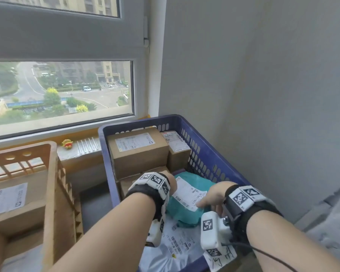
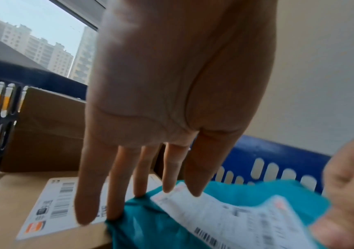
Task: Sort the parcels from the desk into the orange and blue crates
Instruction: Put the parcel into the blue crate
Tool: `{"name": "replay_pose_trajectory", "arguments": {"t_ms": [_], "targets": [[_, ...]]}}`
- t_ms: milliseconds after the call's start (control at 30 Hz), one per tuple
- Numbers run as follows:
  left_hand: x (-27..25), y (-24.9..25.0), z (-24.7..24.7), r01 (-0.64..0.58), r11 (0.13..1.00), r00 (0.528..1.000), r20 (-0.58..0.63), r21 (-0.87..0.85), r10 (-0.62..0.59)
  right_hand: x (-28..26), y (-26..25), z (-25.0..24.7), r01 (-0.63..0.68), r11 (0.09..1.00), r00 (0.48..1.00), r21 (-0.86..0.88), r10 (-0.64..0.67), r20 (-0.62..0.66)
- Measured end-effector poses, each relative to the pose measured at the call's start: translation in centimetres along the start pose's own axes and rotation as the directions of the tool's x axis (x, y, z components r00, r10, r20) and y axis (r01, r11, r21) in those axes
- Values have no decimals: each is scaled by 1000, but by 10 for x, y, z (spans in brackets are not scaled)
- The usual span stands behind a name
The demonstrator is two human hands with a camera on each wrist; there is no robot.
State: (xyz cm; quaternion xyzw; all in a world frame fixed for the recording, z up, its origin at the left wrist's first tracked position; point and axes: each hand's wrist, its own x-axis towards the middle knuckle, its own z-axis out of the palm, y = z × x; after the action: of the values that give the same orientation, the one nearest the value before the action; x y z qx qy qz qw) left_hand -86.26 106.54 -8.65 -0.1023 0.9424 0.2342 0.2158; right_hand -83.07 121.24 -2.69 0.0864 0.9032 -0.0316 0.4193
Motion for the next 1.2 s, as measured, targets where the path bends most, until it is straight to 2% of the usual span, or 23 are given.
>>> {"name": "replay_pose_trajectory", "arguments": {"t_ms": [33, 67, 133, 200, 233, 267, 300, 367, 400, 433, 533, 567, 667, 733, 800, 900, 1000, 1067, 1133, 1200], "targets": [[2, 0, 0, 84, 994, 996, 9, -71, -83, -1, -3, -3, -11, 999, 1000, -48, 11, 1], [7, -1, -1, 35, 999, 996, 78, 40, -38, -2, -6, -9, -17, 992, 999, -121, 12, -43], [13, -7, 0, -72, 963, 996, 66, 260, 57, -4, -15, -21, -21, 965, 968, -260, -46, -247], [17, -9, 2, -57, 974, 998, 27, 217, 52, 1, -24, -30, 34, 965, 868, -262, -158, -471], [18, -7, 2, -47, 988, 999, 4, 150, 46, 5, -28, -32, 93, 961, 826, -261, -221, -519], [20, -8, 3, -44, 992, 999, -16, 118, 46, 11, -29, -33, 152, 951, 811, -269, -276, -516], [24, -8, 4, -49, 995, 998, -35, 92, 52, 19, -30, -34, 197, 943, 823, -268, -308, -478], [26, -4, 1, -80, 994, 996, -44, 75, 84, 31, -29, -33, 248, 946, 880, -208, -310, -360], [29, -1, -2, -95, 994, 995, -31, 43, 97, 37, -27, -33, 266, 949, 893, -167, -308, -329], [33, 1, -4, -116, 993, 993, -36, -19, 116, 42, -24, -32, 279, 949, 889, -147, -313, -333], [44, 5, -9, -144, 970, 989, -46, -198, 138, 54, -15, -29, 303, 935, 818, -182, -353, -453], [46, 5, -9, -146, 962, 989, -24, -232, 144, 59, -12, -28, 305, 928, 808, -211, -370, -458], [51, 1, -2, -123, 954, 983, 100, -274, 155, 67, -9, -24, 307, 888, 824, -342, -428, -371], [53, -1, 5, -121, 947, 982, 105, -297, 158, 73, -13, -24, 302, 864, 840, -404, -441, -317], [55, -3, 9, -141, 945, 985, 49, -295, 162, 79, -18, -23, 241, 858, 858, -454, -407, -313], [55, -11, 9, -166, 973, 986, 2, -158, 168, 90, -23, -14, 154, 830, 874, -536, -367, -317], [54, -19, 15, -165, 986, 983, 70, -36, 167, 99, -25, 1, 141, 779, 871, -611, -391, -297], [51, -22, 15, -172, 985, 979, 115, 25, 168, 106, -28, 11, 176, 756, 903, -631, -379, -202], [50, -23, 13, -172, 984, 975, 153, 48, 163, 107, -31, 16, 208, 769, 937, -604, -335, -104], [49, -22, 10, -165, 986, 973, 169, 32, 157, 101, -34, 15, 219, 764, 936, -606, -341, -92]]}}
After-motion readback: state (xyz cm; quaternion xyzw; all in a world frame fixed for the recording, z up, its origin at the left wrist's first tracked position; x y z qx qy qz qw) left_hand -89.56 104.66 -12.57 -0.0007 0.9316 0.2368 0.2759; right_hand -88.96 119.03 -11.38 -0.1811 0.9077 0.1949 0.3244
